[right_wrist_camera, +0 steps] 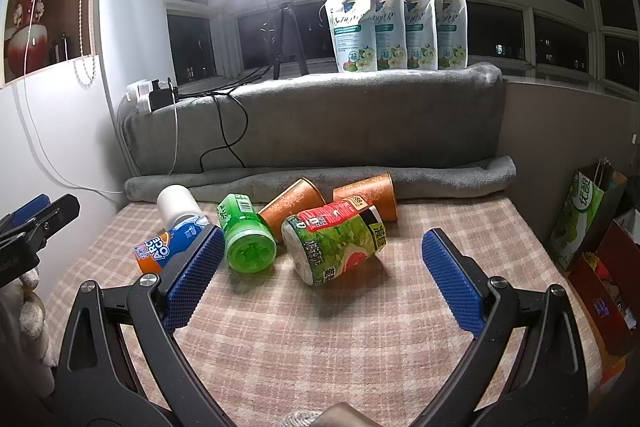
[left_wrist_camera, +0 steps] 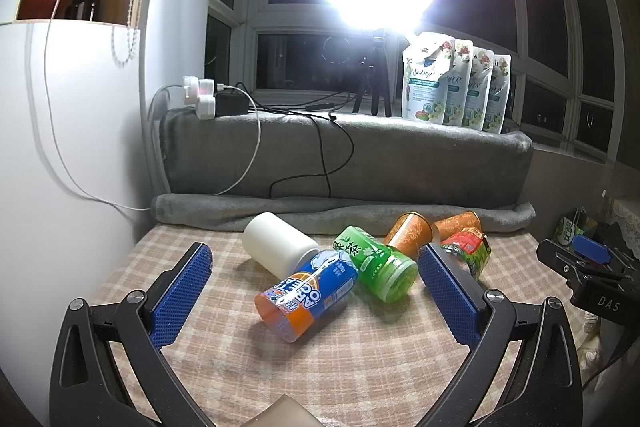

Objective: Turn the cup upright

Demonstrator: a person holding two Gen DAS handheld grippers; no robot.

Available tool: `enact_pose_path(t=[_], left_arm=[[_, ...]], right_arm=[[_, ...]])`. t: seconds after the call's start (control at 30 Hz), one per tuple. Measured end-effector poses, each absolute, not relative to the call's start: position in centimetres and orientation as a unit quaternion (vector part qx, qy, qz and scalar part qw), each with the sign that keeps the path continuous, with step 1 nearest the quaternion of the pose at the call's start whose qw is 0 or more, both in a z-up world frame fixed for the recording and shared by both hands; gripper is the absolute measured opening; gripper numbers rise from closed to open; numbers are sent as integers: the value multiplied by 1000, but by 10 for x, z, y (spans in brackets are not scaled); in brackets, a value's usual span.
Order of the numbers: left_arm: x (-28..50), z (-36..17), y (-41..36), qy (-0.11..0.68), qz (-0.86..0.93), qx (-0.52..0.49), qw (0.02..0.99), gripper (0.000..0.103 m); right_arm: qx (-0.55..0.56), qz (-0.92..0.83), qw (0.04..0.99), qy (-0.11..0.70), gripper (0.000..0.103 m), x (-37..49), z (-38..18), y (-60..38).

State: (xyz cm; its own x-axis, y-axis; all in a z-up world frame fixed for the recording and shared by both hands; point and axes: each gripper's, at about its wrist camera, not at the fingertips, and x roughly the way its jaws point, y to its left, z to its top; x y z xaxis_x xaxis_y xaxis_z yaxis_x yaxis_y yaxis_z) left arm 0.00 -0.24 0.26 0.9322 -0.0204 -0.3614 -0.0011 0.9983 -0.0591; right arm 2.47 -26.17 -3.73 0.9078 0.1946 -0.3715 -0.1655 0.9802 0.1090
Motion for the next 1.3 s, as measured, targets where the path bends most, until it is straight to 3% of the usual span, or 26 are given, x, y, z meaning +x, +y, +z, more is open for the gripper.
enact_pose_path(t=[0.57, 1.07, 1.3], left_arm=[[0, -3, -2, 190, -6, -31, 981, 102], [8, -34, 14, 267, -26, -65, 961, 102], [5, -46, 24, 288, -18, -65, 955, 102]], right_arm=[[58, 89, 970, 219, 101, 34, -43, -264], [213, 117, 914, 325, 101, 96, -69, -300], [242, 168, 884, 364, 101, 143, -55, -294]])
